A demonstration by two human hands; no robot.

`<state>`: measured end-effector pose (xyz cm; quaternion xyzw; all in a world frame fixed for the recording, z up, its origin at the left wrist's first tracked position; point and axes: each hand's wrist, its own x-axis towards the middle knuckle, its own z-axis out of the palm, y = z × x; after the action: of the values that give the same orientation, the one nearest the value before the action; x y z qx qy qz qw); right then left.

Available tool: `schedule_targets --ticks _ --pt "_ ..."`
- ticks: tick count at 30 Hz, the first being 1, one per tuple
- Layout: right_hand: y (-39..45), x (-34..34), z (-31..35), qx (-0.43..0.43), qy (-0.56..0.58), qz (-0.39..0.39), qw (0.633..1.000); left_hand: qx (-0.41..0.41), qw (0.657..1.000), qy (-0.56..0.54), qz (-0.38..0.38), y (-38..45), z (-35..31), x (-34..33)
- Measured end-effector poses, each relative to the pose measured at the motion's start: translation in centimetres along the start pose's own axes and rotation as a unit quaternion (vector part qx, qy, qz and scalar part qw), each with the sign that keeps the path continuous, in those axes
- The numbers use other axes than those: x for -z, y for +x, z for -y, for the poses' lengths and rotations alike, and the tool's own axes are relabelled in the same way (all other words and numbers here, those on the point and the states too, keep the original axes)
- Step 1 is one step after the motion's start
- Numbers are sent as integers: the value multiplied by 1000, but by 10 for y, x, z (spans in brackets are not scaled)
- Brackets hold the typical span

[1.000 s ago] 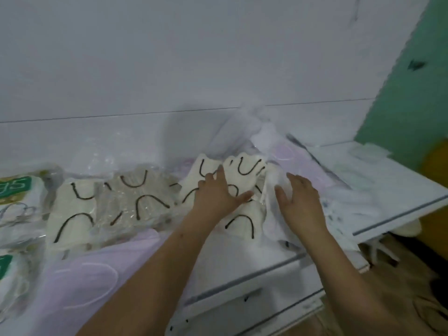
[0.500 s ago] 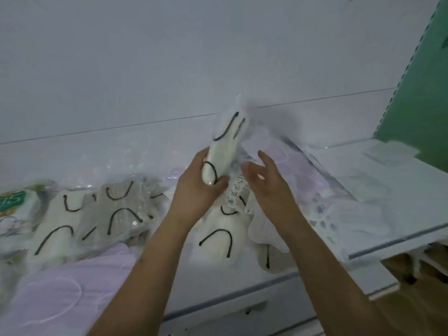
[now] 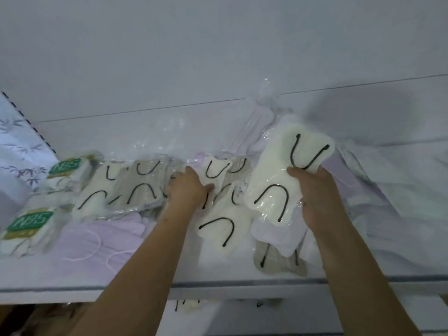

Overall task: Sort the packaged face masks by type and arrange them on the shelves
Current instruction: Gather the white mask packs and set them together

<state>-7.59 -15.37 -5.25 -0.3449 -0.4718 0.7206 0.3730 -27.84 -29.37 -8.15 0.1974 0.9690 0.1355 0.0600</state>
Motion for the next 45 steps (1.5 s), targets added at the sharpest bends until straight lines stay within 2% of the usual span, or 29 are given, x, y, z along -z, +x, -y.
schedule_targets --ticks 3,5,6,8,9,10,12,14,16,18,20,22,25,28,30,32,34,36,38,40,43,45 --pt "-2 10 0 -3 9 10 1000 -9 996 -77 -33 1 -4 14" --pt "-4 15 6 -14 -1 55 998 -8 986 -156 -54 -3 -3 33" --pt "-2 17 7 -20 -8 85 996 -7 972 -228 -59 -7 -1 46" --pt "-4 20 11 -48 30 131 990 -11 909 -416 -30 -28 -2 77" --pt "-7 20 15 -62 54 152 985 -34 875 -483 6 -40 -8 88" --pt "-9 18 17 -67 66 182 979 -67 864 -498 40 -54 -17 94" --pt "-14 12 22 -87 115 264 954 -125 889 -435 68 -80 -40 88" --pt "-19 5 15 -95 126 282 946 -164 912 -366 85 -101 -56 68" --pt "-18 5 6 -45 57 184 980 -164 914 -362 86 -110 -50 46" --pt "-13 17 4 -9 46 100 994 -100 940 -325 12 -107 -25 30" --pt "-5 33 9 16 51 56 997 -46 981 -186 -10 -105 -2 16" --pt "1 44 15 32 7 45 998 -28 992 -118 21 -103 7 2" --pt "2 51 13 29 -15 42 999 -34 992 -124 -8 -102 4 -2" --pt "-4 53 11 20 0 45 999 -36 986 -113 -114 -111 4 25" --pt "-6 56 12 4 52 54 997 -32 962 -153 -224 -122 7 55" --pt "-10 55 11 -27 82 81 993 -50 917 -285 -274 -137 1 81" --pt "-12 53 7 -68 93 105 988 -78 862 -452 -217 -146 -18 86" --pt "-15 50 10 -119 168 154 966 -93 839 -519 -138 -150 -44 68" --pt "-21 48 16 -113 191 229 948 -102 859 -489 -116 -151 -70 36" --pt "-24 51 12 -72 146 253 954 -100 884 -445 -107 -153 -89 9" --pt "-20 68 10 9 14 134 991 -138 931 -328 -78 -154 -104 -9" --pt "-20 76 15 27 -43 133 990 -167 931 -323 -19 -154 -109 -3"
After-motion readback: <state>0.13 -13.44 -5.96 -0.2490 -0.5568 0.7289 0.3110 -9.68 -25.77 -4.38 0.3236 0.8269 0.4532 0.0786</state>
